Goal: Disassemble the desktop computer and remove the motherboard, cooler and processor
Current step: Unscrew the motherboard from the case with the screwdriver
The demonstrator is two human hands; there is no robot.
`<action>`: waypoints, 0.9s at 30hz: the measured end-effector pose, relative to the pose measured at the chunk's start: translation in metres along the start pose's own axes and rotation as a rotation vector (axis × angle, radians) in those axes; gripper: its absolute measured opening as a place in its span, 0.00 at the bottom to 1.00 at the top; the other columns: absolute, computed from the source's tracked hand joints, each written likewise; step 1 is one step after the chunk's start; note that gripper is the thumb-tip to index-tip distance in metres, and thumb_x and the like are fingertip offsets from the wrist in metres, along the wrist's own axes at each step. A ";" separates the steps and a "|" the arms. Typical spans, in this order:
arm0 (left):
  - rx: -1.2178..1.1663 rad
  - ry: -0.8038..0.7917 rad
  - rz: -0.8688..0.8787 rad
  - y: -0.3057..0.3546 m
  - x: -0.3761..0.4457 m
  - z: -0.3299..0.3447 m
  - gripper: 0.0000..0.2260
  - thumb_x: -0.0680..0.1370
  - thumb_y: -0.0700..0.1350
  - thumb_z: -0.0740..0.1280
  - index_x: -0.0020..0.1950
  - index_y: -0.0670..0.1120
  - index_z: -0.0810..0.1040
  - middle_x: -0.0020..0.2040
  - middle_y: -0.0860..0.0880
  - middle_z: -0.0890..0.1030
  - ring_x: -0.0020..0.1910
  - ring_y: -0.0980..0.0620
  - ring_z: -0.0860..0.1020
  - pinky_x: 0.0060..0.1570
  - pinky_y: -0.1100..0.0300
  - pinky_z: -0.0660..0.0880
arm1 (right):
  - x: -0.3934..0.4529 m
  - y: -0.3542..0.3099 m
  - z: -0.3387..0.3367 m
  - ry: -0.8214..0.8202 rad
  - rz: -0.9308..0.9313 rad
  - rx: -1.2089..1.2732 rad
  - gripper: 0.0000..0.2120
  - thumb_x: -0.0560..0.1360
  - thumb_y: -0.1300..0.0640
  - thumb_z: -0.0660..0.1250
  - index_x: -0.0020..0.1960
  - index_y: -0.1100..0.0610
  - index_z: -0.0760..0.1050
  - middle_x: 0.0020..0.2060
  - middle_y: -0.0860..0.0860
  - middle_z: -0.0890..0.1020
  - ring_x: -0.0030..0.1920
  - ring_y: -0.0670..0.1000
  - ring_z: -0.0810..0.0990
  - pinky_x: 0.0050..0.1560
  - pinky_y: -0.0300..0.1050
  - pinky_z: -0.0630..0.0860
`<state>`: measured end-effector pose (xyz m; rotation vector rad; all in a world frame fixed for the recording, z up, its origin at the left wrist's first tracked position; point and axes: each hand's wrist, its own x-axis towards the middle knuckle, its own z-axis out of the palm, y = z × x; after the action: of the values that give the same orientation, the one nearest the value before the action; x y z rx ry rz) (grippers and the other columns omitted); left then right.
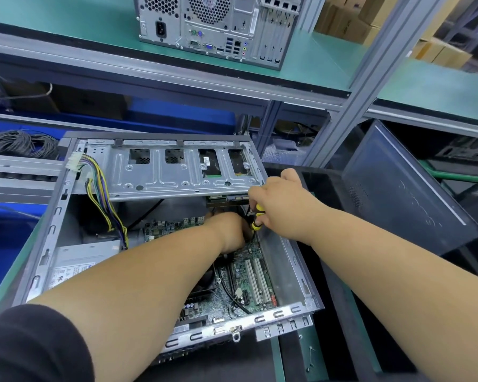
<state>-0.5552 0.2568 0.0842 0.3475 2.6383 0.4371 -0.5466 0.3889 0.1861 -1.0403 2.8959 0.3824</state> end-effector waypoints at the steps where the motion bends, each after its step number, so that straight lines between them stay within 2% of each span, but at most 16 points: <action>1: -0.045 0.055 0.009 -0.001 -0.001 0.000 0.04 0.74 0.50 0.65 0.42 0.56 0.80 0.46 0.55 0.81 0.52 0.49 0.76 0.54 0.54 0.64 | 0.001 0.001 -0.002 -0.006 0.007 0.011 0.09 0.74 0.52 0.69 0.53 0.49 0.73 0.41 0.48 0.77 0.47 0.50 0.70 0.56 0.49 0.57; 3: -0.153 0.152 0.047 -0.003 -0.002 0.000 0.07 0.73 0.50 0.69 0.35 0.57 0.75 0.38 0.58 0.78 0.47 0.49 0.76 0.50 0.57 0.66 | 0.004 0.002 -0.004 -0.012 0.003 0.019 0.10 0.73 0.57 0.71 0.52 0.47 0.76 0.35 0.44 0.73 0.46 0.50 0.68 0.49 0.46 0.54; 4: -0.208 0.174 0.070 -0.004 -0.002 0.000 0.10 0.72 0.50 0.71 0.34 0.57 0.72 0.35 0.58 0.76 0.44 0.50 0.75 0.44 0.60 0.67 | 0.005 0.001 -0.005 -0.016 -0.004 0.020 0.11 0.72 0.59 0.71 0.51 0.46 0.77 0.33 0.43 0.71 0.45 0.51 0.68 0.45 0.45 0.51; 6: -0.320 0.178 0.113 -0.005 -0.002 0.000 0.13 0.71 0.49 0.73 0.33 0.58 0.71 0.33 0.60 0.74 0.38 0.54 0.74 0.35 0.63 0.65 | 0.007 -0.002 -0.007 -0.039 -0.009 0.032 0.13 0.72 0.63 0.69 0.50 0.46 0.78 0.32 0.43 0.69 0.44 0.51 0.66 0.40 0.45 0.48; 7: -0.395 0.169 0.132 -0.005 -0.003 0.000 0.13 0.71 0.49 0.74 0.34 0.59 0.71 0.33 0.61 0.74 0.36 0.58 0.73 0.33 0.64 0.66 | 0.008 -0.004 -0.008 -0.054 -0.009 0.036 0.13 0.71 0.64 0.68 0.50 0.47 0.78 0.32 0.43 0.69 0.43 0.51 0.65 0.40 0.45 0.48; 9: -0.561 0.156 0.160 -0.005 -0.005 0.001 0.12 0.72 0.46 0.74 0.36 0.58 0.73 0.34 0.63 0.76 0.35 0.65 0.72 0.32 0.73 0.65 | 0.010 -0.007 -0.010 -0.084 -0.011 0.043 0.12 0.69 0.63 0.69 0.49 0.48 0.77 0.33 0.44 0.72 0.43 0.51 0.69 0.46 0.44 0.53; 11: -0.627 0.160 0.159 -0.006 -0.008 -0.001 0.10 0.74 0.45 0.72 0.36 0.55 0.74 0.33 0.61 0.75 0.33 0.65 0.71 0.29 0.75 0.65 | 0.010 -0.008 -0.010 -0.083 -0.010 0.066 0.07 0.71 0.56 0.69 0.48 0.49 0.76 0.40 0.46 0.76 0.46 0.52 0.73 0.55 0.48 0.60; 13: -0.659 0.165 0.163 -0.007 -0.012 -0.002 0.10 0.75 0.46 0.70 0.37 0.55 0.73 0.33 0.59 0.75 0.31 0.65 0.71 0.27 0.75 0.65 | 0.008 -0.009 -0.010 -0.077 0.001 0.073 0.05 0.76 0.52 0.66 0.52 0.48 0.77 0.49 0.48 0.74 0.48 0.53 0.74 0.58 0.51 0.63; 16: -0.637 0.142 0.194 -0.006 -0.016 -0.004 0.05 0.78 0.49 0.68 0.44 0.58 0.75 0.38 0.59 0.77 0.36 0.62 0.73 0.31 0.73 0.66 | 0.005 -0.009 -0.012 -0.059 0.016 0.039 0.11 0.76 0.56 0.67 0.58 0.47 0.77 0.54 0.49 0.68 0.47 0.56 0.72 0.58 0.52 0.67; 17: -0.637 0.139 0.201 -0.004 -0.018 -0.005 0.01 0.79 0.49 0.68 0.49 0.55 0.77 0.42 0.55 0.80 0.40 0.58 0.75 0.35 0.69 0.68 | 0.004 -0.009 -0.013 -0.051 0.018 0.042 0.15 0.75 0.57 0.68 0.60 0.46 0.76 0.54 0.49 0.69 0.47 0.56 0.72 0.58 0.51 0.66; 19: -0.664 0.138 0.219 -0.004 -0.020 -0.005 0.07 0.80 0.45 0.67 0.56 0.47 0.78 0.50 0.47 0.82 0.45 0.53 0.74 0.42 0.63 0.69 | 0.004 -0.008 -0.016 -0.036 0.025 0.073 0.22 0.73 0.61 0.69 0.64 0.47 0.73 0.55 0.50 0.71 0.48 0.55 0.75 0.56 0.50 0.63; 22: -0.698 0.156 0.236 -0.005 -0.023 -0.005 0.06 0.79 0.43 0.67 0.55 0.44 0.78 0.51 0.43 0.81 0.45 0.52 0.73 0.43 0.63 0.68 | 0.003 -0.007 -0.020 -0.057 0.044 0.138 0.23 0.71 0.63 0.69 0.63 0.48 0.73 0.55 0.49 0.72 0.51 0.54 0.76 0.55 0.50 0.61; 25: -0.677 0.198 0.225 -0.005 -0.021 -0.004 0.02 0.77 0.43 0.70 0.47 0.47 0.77 0.46 0.45 0.80 0.45 0.52 0.73 0.43 0.62 0.68 | 0.000 -0.007 -0.025 -0.051 0.073 0.149 0.15 0.74 0.52 0.69 0.60 0.48 0.74 0.55 0.47 0.73 0.53 0.52 0.75 0.59 0.50 0.62; 27: -0.672 0.197 0.208 -0.004 -0.019 -0.001 0.04 0.77 0.43 0.71 0.48 0.47 0.77 0.47 0.45 0.81 0.45 0.53 0.74 0.47 0.60 0.70 | 0.000 -0.010 -0.030 -0.082 0.097 0.084 0.13 0.77 0.46 0.66 0.59 0.49 0.75 0.55 0.48 0.74 0.54 0.53 0.76 0.60 0.51 0.63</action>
<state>-0.5398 0.2464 0.0910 0.3664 2.4505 1.4327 -0.5391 0.3740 0.2131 -0.8537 2.8694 0.2976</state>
